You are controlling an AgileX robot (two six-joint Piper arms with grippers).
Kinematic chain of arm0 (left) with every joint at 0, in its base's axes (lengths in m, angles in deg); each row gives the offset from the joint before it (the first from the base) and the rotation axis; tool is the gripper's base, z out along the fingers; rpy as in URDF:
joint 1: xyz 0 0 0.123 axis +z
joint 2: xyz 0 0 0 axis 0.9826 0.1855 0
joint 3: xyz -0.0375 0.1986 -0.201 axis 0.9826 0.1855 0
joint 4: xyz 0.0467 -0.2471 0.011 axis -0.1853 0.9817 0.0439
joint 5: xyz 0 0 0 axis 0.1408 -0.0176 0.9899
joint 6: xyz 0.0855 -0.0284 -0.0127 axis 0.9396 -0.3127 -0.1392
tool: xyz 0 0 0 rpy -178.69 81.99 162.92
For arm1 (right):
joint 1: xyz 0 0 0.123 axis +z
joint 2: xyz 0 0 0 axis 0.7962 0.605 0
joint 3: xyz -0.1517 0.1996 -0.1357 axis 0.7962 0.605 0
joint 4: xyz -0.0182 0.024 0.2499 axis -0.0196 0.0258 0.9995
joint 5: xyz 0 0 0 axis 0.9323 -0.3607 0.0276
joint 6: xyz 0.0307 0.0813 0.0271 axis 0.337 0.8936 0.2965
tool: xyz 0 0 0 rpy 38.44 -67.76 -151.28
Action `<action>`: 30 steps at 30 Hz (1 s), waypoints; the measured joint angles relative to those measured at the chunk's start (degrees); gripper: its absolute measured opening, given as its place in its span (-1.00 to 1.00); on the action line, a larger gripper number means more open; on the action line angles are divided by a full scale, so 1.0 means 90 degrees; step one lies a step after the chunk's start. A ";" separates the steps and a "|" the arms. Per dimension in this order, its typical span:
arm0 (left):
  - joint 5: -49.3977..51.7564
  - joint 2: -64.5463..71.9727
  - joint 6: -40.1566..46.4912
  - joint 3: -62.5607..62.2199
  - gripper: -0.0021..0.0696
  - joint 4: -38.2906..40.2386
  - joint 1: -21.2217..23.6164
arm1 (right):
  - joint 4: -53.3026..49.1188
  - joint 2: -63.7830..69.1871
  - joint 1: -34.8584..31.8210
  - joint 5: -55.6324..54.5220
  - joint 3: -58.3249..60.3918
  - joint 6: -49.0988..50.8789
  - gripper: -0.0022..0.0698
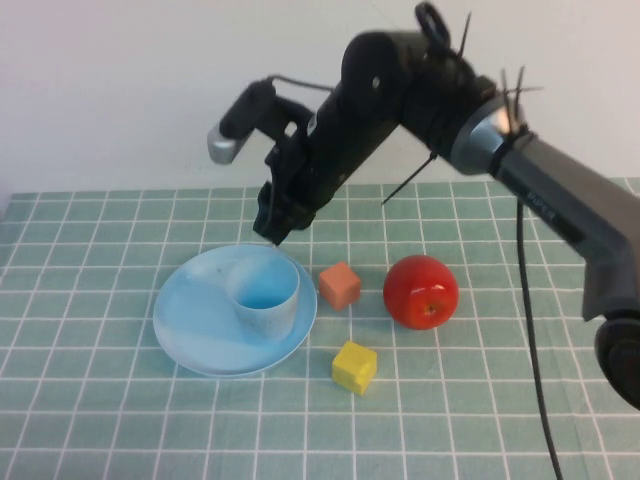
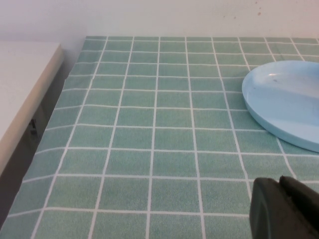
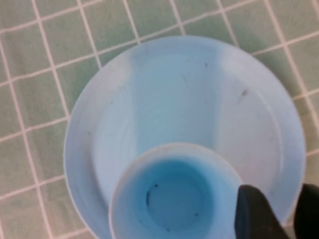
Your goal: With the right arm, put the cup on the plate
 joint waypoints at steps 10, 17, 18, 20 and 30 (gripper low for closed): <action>0.0000 0.0000 0.0000 0.0000 -0.95 0.0000 0.0000 | -0.0731 -0.1525 -0.0213 0.0724 -0.0088 0.0212 -0.92; 0.0000 0.0000 0.0010 0.0000 -0.95 0.0000 0.0000 | -0.0813 -0.3072 -0.0731 0.0724 0.1030 0.0236 -0.95; 0.0000 0.0000 0.0010 0.0000 -0.95 0.0000 0.0000 | -0.0842 -0.3298 -0.0779 0.0724 0.1269 0.0259 -0.95; 0.0000 0.0000 0.0010 0.0000 -0.95 0.0000 0.0000 | -0.0970 -0.3747 -0.0816 0.0724 0.1720 0.0334 -0.95; 0.0000 0.0000 0.0010 0.0000 -0.95 0.0000 0.0000 | -0.1473 -0.6164 -0.0816 0.0466 0.4980 0.0698 -0.95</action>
